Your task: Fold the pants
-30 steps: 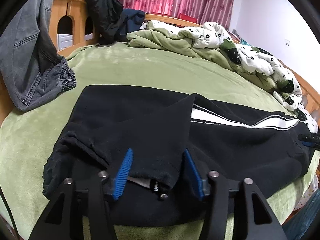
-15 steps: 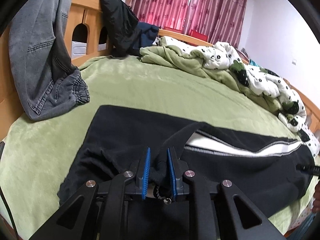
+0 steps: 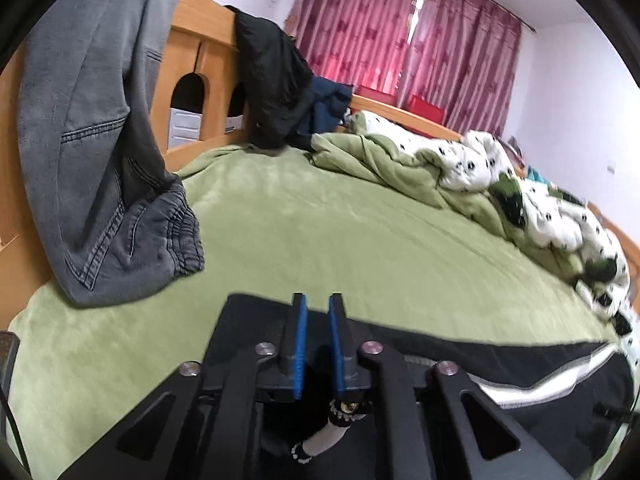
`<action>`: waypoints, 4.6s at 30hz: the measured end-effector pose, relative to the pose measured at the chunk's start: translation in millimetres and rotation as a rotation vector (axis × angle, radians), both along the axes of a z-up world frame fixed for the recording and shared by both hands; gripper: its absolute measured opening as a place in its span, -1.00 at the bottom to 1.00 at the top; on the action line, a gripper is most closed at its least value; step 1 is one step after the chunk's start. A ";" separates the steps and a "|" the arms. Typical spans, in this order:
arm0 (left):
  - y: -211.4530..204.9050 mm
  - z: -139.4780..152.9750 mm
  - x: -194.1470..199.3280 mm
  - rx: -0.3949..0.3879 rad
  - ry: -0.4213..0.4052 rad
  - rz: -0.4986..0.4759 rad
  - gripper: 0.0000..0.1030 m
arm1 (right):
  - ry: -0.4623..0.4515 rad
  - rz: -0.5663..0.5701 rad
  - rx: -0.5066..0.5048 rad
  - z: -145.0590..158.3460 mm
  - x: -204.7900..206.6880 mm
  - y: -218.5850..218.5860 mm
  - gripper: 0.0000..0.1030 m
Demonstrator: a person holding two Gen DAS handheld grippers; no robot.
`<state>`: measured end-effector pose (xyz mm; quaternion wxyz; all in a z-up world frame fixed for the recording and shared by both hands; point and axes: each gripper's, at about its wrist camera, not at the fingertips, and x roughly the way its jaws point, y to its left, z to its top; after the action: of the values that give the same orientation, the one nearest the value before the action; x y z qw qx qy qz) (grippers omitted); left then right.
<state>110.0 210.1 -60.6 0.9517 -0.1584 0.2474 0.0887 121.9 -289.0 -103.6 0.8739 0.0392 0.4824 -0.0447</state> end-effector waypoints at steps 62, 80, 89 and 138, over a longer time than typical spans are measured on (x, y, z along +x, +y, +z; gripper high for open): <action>-42.5 -6.6 7.9 0.036 0.199 0.100 0.42 | -0.197 -0.333 0.049 6.2 -11.0 -266.7 0.44; -97.9 4.7 16.7 0.101 0.216 0.107 0.43 | -0.384 -0.241 0.242 10.4 38.0 -345.4 0.04; -89.8 3.8 8.7 0.120 0.207 0.127 0.43 | -0.262 -0.338 0.142 7.0 2.0 -348.9 0.25; 40.5 -51.8 89.4 0.066 0.327 0.148 -0.56 | -0.082 0.379 -0.161 -20.5 155.2 -82.4 -0.73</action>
<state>199.4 250.6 -112.3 0.8944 -0.1283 0.3836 0.1911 277.2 -371.4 -124.1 0.8858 -0.1203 0.4402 0.0837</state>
